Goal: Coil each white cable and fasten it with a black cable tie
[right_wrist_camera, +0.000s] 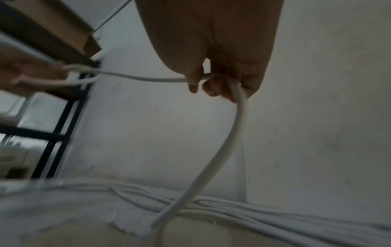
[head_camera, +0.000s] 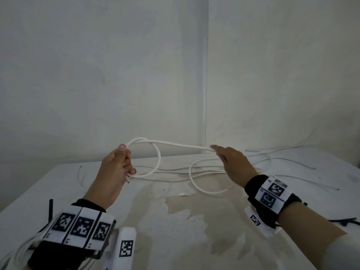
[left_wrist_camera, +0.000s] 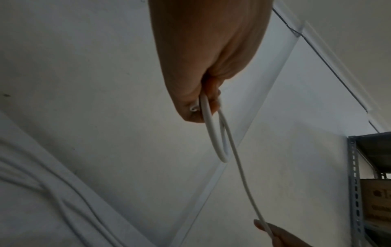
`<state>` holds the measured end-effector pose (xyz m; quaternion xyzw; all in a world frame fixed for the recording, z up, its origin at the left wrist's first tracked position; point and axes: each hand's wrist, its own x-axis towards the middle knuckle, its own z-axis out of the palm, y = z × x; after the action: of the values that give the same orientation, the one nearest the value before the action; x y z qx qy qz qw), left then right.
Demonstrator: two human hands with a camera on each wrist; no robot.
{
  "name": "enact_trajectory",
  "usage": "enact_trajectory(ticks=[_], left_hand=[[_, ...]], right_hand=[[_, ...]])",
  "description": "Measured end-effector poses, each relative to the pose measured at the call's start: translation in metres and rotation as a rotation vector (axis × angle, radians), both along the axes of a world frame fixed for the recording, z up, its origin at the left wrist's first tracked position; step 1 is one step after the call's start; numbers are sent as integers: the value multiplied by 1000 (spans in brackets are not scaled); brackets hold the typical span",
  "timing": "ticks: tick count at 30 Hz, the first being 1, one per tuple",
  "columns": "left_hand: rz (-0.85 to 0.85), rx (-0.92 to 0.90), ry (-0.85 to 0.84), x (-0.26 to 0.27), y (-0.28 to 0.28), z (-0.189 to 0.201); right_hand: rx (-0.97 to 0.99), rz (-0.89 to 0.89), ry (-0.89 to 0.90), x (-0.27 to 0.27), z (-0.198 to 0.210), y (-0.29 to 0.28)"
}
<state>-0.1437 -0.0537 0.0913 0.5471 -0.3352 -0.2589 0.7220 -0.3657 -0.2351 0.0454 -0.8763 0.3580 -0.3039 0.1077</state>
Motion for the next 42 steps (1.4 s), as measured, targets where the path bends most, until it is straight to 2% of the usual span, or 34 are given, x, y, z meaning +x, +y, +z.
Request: enact_trajectory(ticks=[3,7,9,13,20,25,30,34,38,42], left_hand=[[15,3,-74,-3,-1,2],[61,40,-212,-7,-6,1],[65,65,-266,-11,-10,-1],[49,90,-303,-20,-17,-5],[-53,267,-426,-39,-23,-19],[-148,325,-577,-54,-22,-26],[-331,341,-341,-65,-14,-20],[-389,358,-253,-67,-11,-16],[-450,373,-186,-69,-5,-9],[-457,368,-176,-78,-4,-5]], right_hand=[[-190,-50,259,12,-8,10],[-463,-25,416,28,-9,41],[-531,39,379,34,-14,50],[-616,317,189,41,-18,66],[-617,435,19,48,-2,85],[-502,478,-18,49,10,90],[-24,443,-179,39,26,73],[-77,447,-225,35,29,62],[-130,370,-367,28,29,47],[-66,304,-322,30,29,49]])
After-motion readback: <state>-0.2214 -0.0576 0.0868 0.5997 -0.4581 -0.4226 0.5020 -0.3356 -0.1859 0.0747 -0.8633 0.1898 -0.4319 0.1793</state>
